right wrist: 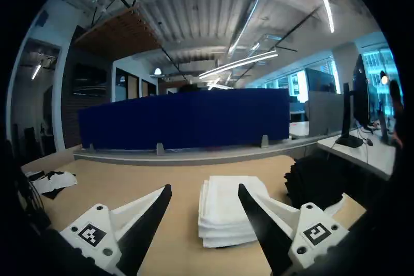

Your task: Fold towel

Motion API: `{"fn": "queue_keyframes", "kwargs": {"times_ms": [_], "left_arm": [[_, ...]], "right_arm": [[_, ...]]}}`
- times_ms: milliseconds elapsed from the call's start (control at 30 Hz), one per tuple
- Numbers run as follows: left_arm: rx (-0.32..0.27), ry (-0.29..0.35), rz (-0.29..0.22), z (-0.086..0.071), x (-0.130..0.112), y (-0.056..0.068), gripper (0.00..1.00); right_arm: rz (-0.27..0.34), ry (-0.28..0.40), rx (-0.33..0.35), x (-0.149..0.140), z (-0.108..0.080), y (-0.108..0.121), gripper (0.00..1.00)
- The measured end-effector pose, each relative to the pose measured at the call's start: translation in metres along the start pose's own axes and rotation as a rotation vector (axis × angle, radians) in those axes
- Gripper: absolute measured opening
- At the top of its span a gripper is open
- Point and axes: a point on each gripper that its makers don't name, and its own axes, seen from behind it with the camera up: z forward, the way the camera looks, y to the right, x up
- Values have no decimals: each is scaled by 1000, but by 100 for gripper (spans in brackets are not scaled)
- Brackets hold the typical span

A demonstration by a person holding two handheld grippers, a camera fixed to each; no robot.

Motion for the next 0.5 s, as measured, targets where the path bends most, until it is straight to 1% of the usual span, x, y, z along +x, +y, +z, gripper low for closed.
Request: {"fn": "queue_keyframes", "kwargs": {"times_ms": [100,200,300,500], "left_arm": [[0,0,0,0,0,0,94],[0,0,0,0,0,0,94],[0,0,0,0,0,0,94],[0,0,0,0,0,1,94]], "right_arm": [[-4,7,-13,-10,4,4,100],[8,13,-25,-16,6,5,100],[23,33,-37,-21,8,9,99],[44,29,-79,-34,14,19,99]]}}
